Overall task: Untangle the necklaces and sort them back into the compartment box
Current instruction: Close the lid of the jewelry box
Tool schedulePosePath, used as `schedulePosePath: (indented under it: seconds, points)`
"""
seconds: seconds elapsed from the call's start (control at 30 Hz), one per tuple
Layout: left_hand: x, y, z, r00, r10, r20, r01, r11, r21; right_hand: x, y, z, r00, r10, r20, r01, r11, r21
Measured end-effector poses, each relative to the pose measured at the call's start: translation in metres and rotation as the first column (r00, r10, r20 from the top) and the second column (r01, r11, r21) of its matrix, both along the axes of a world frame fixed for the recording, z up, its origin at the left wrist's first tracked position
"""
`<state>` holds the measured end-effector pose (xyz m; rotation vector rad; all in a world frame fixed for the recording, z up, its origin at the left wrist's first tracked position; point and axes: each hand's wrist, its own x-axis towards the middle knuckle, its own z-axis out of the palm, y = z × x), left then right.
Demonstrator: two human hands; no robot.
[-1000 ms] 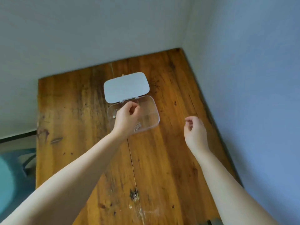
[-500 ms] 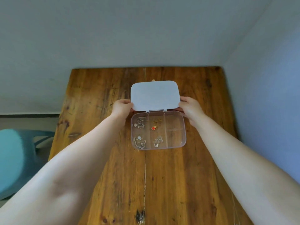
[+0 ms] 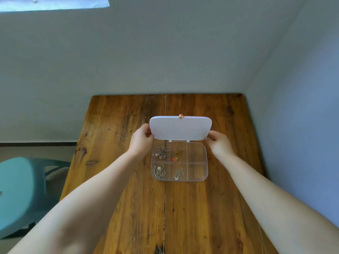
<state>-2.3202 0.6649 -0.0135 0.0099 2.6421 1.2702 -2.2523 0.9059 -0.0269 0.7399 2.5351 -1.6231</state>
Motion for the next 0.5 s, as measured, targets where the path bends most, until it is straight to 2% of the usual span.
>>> schedulePosePath:
  seconds: [0.1,0.23,0.3,0.4,0.5]
  points:
    - [0.023,-0.017,0.001,0.971,-0.217,-0.096,0.204,0.97,-0.132,0.027,0.006,0.002,0.985,0.171,-0.001,-0.17,0.982,0.085]
    - [0.046,-0.032,-0.017,0.816,-0.514,-0.266,0.368,0.815,-0.447,0.053,0.01,-0.006,0.926,0.373,0.065,-0.375,0.879,0.295]
    - [0.048,-0.036,-0.027,0.763,-0.606,-0.224,0.417,0.727,-0.546,0.056,0.01,-0.01,0.902,0.417,0.11,-0.426,0.819,0.385]
    - [0.054,-0.043,-0.041,0.715,-0.693,-0.091,0.48,0.582,-0.656,0.062,0.005,-0.017,0.855,0.453,0.251,-0.514,0.678,0.526]
    - [0.058,-0.043,-0.038,0.716,-0.696,0.047,0.511,0.477,-0.715,0.069,-0.005,-0.01,0.836,0.405,0.37,-0.548,0.629,0.551]
